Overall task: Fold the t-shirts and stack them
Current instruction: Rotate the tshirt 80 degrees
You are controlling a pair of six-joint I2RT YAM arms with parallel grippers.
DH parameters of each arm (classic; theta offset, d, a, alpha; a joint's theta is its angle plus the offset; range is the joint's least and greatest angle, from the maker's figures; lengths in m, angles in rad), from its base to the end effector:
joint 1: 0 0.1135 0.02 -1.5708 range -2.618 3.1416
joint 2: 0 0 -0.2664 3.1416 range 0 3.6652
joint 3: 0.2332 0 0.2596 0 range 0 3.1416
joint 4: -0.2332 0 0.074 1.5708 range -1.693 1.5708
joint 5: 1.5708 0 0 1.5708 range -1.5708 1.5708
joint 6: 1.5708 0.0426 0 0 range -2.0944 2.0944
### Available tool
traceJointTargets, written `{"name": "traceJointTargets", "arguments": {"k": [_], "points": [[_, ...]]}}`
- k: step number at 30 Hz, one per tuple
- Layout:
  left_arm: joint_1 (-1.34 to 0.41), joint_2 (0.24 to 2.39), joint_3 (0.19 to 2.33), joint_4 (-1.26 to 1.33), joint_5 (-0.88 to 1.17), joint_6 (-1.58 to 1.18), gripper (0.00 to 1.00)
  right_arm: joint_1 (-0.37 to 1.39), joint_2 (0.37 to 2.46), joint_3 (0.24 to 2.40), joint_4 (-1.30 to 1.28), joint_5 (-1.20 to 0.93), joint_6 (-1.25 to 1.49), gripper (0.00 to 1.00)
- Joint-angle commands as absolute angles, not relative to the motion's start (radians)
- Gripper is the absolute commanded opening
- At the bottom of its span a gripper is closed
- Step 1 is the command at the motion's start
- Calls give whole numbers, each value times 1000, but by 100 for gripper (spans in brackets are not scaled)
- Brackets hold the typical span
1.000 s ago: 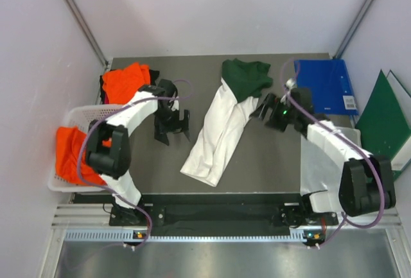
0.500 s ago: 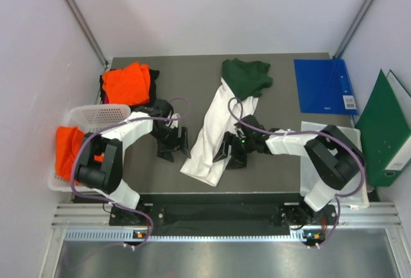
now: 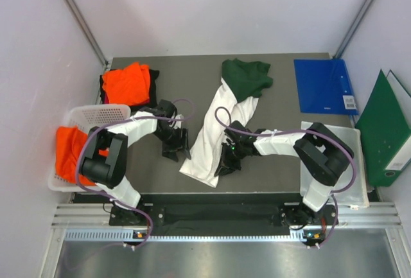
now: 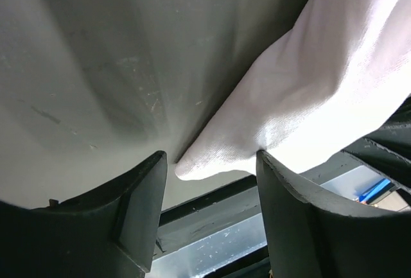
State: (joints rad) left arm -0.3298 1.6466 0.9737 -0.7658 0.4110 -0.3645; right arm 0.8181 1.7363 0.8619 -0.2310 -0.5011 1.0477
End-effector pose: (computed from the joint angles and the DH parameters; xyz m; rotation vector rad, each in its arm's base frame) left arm 0.2688 -0.1100 0.1566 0.0109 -3.0525 0.6670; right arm 0.2051 0.2489 0.1215 -0.1549 -2.8531 -0.9777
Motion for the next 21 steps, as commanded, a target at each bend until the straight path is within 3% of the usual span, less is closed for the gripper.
{"name": "traceJointTargets", "arguments": {"k": [1,13,21], "points": [[-333,1598,1006,-756,422,-379,63,835,1661,831,-359,-428,985,0],[-377,1579,1057,-747,492,-423,65,628,1367,617,-568,-282,831,0],[-644,1519,939,-605,491,-598,61,598,1358,594,-522,-308,824,0]]}}
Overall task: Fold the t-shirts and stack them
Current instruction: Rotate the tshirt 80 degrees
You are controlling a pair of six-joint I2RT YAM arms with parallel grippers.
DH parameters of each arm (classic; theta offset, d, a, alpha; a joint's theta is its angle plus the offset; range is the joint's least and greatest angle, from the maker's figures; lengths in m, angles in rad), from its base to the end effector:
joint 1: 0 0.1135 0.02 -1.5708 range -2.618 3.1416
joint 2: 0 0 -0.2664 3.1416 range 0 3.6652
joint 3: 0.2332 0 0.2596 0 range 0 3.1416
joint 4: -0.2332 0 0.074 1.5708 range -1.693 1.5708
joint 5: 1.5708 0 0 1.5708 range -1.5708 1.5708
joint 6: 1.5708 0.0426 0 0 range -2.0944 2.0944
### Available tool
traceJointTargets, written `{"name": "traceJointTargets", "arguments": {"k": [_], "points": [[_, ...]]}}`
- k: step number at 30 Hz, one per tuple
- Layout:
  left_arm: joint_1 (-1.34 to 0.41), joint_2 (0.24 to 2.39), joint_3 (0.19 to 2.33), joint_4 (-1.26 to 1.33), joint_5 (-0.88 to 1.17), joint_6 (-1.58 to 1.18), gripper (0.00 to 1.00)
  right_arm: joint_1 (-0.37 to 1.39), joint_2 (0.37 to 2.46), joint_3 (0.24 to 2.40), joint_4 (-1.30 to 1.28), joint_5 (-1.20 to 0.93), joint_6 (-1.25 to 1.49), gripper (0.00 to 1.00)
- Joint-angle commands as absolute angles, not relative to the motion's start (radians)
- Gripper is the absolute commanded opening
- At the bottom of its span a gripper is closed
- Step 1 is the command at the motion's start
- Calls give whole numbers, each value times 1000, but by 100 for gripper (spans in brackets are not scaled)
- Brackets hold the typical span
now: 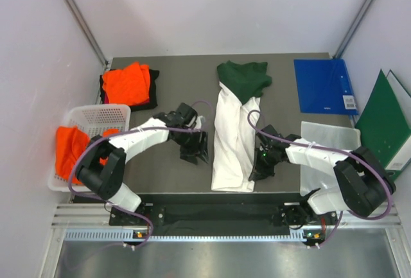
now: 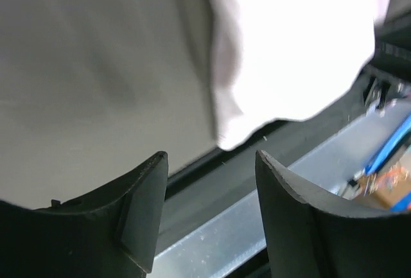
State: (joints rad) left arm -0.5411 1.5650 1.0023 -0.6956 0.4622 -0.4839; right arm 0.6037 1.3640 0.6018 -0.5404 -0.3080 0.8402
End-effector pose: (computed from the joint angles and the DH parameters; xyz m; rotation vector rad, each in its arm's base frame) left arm 0.2461 -0.1701 0.1892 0.1957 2.9766 -0.8416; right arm 0.1736 0.1354 0.1327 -0.2988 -3.0601 -0.6322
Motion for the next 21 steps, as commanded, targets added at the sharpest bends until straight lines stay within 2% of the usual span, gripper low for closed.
{"name": "traceJointTargets", "arguments": {"k": [1,7,14,17,18,19,21], "points": [[-678,1519,910,-568,495,-613,61,600,1359,591,-497,-324,828,0],[-790,1581,881,-541,447,-672,60,600,1391,598,-471,-344,838,0],[-816,1695,891,-482,414,-675,49,600,1416,627,-474,-350,822,0],[-816,1747,916,-483,410,-666,28,600,1417,624,-479,-342,821,0],[-816,1756,922,-504,403,-655,8,598,1416,623,-482,-342,822,0],[-816,1761,934,-517,375,-652,0,600,1411,621,-486,-336,824,0],[-816,1750,937,-540,347,-646,0,598,1402,614,-503,-325,824,0]]}}
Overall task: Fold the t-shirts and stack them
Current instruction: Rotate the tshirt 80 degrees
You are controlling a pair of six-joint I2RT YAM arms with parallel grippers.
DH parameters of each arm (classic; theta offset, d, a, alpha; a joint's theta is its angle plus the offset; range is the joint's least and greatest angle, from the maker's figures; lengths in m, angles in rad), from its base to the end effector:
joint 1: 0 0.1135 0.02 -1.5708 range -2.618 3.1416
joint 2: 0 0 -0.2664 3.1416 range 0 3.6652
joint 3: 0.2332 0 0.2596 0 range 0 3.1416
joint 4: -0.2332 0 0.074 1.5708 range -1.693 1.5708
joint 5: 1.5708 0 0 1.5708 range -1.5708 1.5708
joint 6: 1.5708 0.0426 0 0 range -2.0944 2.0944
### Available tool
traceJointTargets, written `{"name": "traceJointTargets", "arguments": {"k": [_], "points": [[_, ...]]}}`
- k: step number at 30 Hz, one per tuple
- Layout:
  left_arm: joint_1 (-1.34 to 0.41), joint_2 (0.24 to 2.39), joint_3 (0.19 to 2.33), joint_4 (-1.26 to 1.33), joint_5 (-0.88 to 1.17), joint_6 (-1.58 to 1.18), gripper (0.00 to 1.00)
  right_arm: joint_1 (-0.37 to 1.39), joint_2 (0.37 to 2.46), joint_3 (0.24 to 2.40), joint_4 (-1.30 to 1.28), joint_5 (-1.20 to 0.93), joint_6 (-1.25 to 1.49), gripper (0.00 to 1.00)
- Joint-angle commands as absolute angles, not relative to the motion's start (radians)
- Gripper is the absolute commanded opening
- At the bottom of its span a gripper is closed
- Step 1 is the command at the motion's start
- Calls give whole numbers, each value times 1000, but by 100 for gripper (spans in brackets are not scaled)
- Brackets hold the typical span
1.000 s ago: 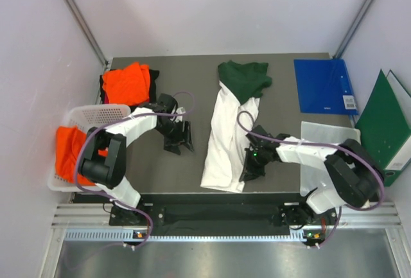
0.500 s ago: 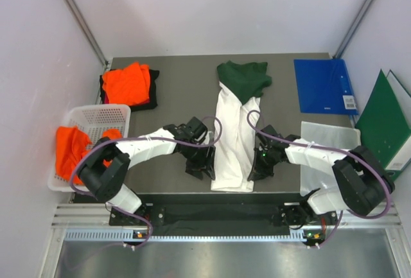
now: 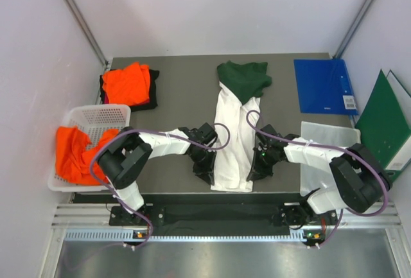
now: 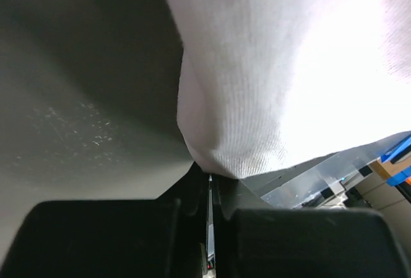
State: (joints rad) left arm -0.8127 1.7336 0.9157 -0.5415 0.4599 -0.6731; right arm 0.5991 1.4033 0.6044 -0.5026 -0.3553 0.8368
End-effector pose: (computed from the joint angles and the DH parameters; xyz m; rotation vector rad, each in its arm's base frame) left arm 0.1947 -0.2332 0.1234 -0.2741 -2.8880 0.7081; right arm 0.1775 0.1391 0.1272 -0.2865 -3.0213 -0.6806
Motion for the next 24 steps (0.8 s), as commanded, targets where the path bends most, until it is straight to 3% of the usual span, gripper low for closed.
{"name": "traceJointTargets", "arguments": {"k": [1,13,24], "points": [[-816,1731,936,-560,327,-644,0,598,1391,611,-509,-321,822,0],[-816,1626,853,-637,233,-681,0,591,1310,552,-591,-256,798,0],[-816,1631,821,-626,265,-695,0,586,1312,543,-615,-232,762,0]]}}
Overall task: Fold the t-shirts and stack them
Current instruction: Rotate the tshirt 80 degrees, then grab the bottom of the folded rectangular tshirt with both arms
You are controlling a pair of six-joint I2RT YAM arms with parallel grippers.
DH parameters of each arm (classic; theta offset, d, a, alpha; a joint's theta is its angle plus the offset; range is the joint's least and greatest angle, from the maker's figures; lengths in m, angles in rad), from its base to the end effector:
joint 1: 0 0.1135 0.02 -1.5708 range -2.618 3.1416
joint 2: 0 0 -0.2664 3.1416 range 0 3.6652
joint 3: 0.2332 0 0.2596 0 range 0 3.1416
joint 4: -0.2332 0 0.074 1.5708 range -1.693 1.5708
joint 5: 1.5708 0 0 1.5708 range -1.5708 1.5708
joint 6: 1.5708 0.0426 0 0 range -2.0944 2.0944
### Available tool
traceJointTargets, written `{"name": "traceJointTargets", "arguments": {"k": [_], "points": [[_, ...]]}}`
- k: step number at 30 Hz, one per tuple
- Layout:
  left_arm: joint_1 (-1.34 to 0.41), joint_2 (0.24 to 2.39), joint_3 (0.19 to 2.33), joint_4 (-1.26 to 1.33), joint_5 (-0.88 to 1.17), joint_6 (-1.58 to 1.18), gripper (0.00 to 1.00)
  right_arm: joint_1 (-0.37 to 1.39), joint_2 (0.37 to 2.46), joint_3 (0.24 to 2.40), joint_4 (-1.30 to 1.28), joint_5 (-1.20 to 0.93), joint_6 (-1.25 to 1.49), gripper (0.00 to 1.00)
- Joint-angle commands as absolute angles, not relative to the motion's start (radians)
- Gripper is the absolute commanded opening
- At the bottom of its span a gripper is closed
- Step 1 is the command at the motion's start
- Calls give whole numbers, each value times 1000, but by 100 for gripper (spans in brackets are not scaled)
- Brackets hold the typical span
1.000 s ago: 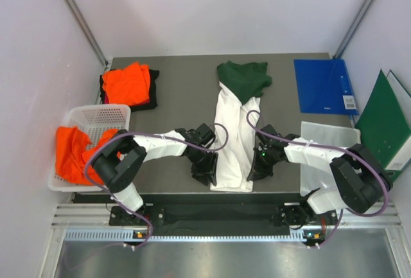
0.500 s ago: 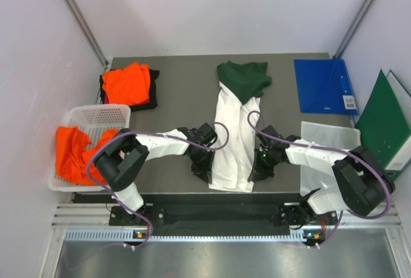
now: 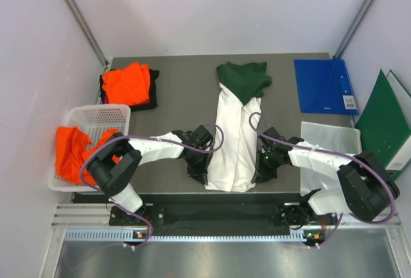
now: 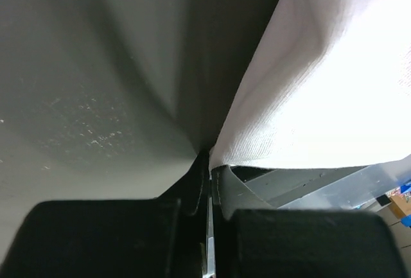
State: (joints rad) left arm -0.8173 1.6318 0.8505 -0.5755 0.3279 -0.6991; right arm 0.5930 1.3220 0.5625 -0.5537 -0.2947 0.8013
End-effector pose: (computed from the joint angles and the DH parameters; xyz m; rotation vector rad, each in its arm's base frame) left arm 0.1830 -0.2151 0.1324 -0.2316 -3.0063 0.5848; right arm 0.1657 0.1266 0.1303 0.2608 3.0636 0.6054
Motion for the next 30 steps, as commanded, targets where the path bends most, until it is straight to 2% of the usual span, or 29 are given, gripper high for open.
{"name": "traceJointTargets", "arguments": {"k": [1,2,3,4,5,6,7,8,10,12,13,16,20,24,29,30], "points": [[-816,1626,821,-627,265,-695,0,586,1313,540,-615,-229,759,0],[-816,1615,824,-629,265,-696,2,586,1312,540,-618,-226,756,0],[-816,1608,828,-633,262,-698,15,586,1309,540,-618,-225,753,0],[-816,1599,830,-634,261,-698,44,584,1308,541,-615,-227,752,0],[-816,1574,836,-635,256,-701,61,586,1307,543,-612,-233,749,1],[-816,1559,839,-634,252,-707,88,586,1304,546,-612,-236,741,3],[-816,1542,841,-630,247,-713,99,584,1298,555,-617,-238,735,5],[-816,1513,842,-623,250,-716,99,584,1295,561,-629,-241,729,10],[-816,1487,839,-603,253,-730,99,586,1252,577,-649,-232,713,38],[-816,1444,818,-578,258,-742,99,586,1174,572,-667,-227,722,50],[-816,1431,809,-566,259,-758,99,584,1145,569,-672,-226,732,63],[-816,1399,758,-509,282,-779,99,584,1017,528,-681,-222,793,75],[-816,1379,686,-398,319,-804,98,584,873,422,-617,-290,903,74],[-816,1402,658,-335,336,-811,78,586,727,234,-483,-376,1108,69],[-816,1454,675,-290,334,-807,71,586,588,121,-361,-393,1270,61],[-816,1465,681,-285,336,-802,66,586,581,118,-364,-385,1275,61]]}}
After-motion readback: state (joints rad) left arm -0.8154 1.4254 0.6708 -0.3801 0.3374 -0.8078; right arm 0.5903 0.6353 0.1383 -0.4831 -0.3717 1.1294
